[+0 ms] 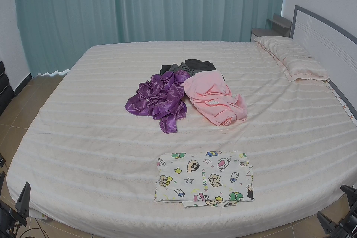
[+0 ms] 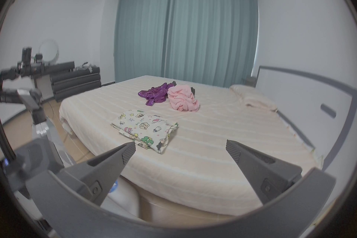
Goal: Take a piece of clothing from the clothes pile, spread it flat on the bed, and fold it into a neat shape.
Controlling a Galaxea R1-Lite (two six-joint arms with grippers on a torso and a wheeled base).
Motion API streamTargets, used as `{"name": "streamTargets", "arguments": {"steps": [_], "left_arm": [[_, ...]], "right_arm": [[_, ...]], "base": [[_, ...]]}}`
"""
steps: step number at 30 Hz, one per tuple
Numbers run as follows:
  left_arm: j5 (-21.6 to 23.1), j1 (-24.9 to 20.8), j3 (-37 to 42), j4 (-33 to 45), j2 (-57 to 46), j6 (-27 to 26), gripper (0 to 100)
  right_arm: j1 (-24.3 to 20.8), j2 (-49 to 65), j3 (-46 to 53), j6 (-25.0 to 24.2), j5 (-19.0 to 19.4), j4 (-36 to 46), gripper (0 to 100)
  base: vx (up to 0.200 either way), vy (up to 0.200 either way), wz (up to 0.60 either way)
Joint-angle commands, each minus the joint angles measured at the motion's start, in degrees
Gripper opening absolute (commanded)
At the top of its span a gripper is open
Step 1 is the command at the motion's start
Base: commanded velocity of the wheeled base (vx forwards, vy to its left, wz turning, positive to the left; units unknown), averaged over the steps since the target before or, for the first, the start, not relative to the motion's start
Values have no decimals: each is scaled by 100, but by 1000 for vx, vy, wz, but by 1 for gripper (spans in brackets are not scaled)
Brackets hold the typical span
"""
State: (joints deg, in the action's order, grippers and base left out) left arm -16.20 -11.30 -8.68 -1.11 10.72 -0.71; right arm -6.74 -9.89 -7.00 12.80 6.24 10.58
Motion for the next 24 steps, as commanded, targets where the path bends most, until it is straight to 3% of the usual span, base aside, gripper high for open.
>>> {"name": "streamTargets", "arguments": {"steps": [1, 9, 12, 14, 19, 22, 24], "left_arm": [[-261, 67, -20, 129, -439, -52, 100], [-419, 568, -29, 260, -448, -61, 100], [-419, 699, -20, 287, -456, -70, 100], [-410, 708, 7, 331, -456, -87, 100], [-419, 708, 314, 366, -456, -96, 100], [-419, 708, 490, 357, -456, -105, 100], [-428, 726, 657, 287, -456, -87, 100]], "right_arm": [[24, 426, 14, 276, -308, 40, 100], [50, 426, 14, 232, -1020, 40, 100], [235, 444, -12, 100, -1512, 67, 100], [454, 532, -30, 91, -1635, 93, 100], [753, 725, -21, 74, -1538, 102, 100], [639, 901, -3, 47, -1310, 93, 100], [657, 989, 41, -137, -914, 49, 100]], "base": [[0, 0, 0], [0, 0, 0], [0, 0, 0], [0, 0, 0], [0, 0, 0], [0, 0, 0], [0, 0, 0]]}}
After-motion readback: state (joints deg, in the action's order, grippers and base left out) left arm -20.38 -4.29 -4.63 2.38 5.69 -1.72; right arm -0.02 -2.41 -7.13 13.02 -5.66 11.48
